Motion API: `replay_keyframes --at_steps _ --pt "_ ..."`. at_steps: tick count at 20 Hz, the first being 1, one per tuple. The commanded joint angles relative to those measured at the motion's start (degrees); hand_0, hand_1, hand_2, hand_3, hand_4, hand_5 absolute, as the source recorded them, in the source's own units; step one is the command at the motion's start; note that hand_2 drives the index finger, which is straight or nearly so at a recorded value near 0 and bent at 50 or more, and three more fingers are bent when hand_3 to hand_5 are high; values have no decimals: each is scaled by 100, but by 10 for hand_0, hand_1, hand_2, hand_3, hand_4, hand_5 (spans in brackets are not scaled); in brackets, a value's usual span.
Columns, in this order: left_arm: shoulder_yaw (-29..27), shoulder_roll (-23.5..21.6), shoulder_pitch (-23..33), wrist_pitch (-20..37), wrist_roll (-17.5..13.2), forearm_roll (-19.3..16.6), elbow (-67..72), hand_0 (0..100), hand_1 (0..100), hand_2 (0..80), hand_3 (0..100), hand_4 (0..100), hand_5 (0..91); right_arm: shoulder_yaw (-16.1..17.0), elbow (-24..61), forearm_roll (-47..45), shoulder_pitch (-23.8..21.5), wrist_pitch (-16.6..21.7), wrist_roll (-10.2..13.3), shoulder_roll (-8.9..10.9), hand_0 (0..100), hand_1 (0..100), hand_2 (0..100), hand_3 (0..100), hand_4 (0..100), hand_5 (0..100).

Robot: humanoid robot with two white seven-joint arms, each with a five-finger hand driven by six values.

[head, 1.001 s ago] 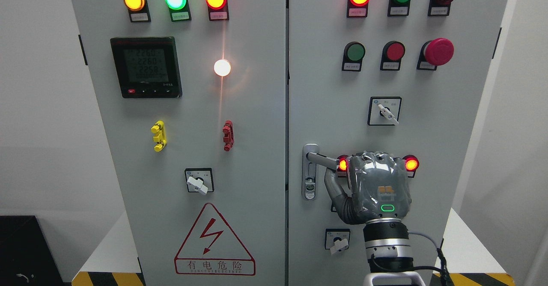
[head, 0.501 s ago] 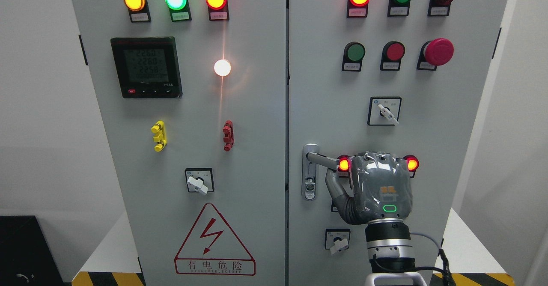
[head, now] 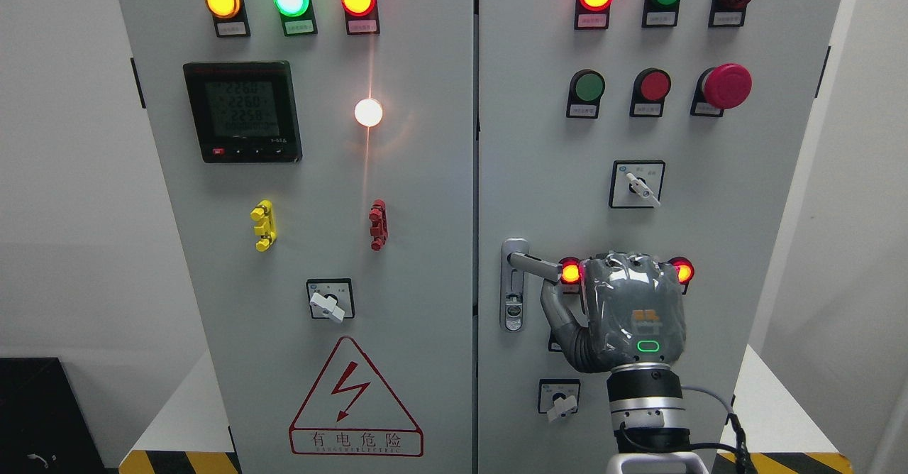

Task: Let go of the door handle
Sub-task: 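Hold the horizontal handle in the right hand, then open the right hand and pull it away from the handle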

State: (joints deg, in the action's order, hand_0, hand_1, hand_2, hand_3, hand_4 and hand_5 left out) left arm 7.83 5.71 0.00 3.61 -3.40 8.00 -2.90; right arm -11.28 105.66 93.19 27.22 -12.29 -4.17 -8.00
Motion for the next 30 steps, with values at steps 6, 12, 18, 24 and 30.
replay_keyframes --at_steps 6,12,18,24,30 --pt "-1 0 114 -1 -3 0 0 120 556 0 0 0 0 3 7 -11 -68 7 -14 9 585 290 994 1000 1000 1000" --pt "-1 0 114 -1 -3 0 0 120 556 0 0 0 0 -5 7 -20 -85 7 -5 9 584 290 994 1000 1000 1000" --pt "-1 0 114 -1 -3 0 0 120 556 0 0 0 0 -23 103 -37 -234 33 13 9 582 289 992 1000 1000 1000" --pt "-1 0 114 -1 -3 0 0 120 556 0 0 0 0 -23 376 -55 -577 69 39 26 579 287 980 1000 1000 1000" --pt "-1 0 114 -1 -3 0 0 120 556 0 0 0 0 21 876 -72 -1112 349 57 35 573 278 929 1000 1000 1000"
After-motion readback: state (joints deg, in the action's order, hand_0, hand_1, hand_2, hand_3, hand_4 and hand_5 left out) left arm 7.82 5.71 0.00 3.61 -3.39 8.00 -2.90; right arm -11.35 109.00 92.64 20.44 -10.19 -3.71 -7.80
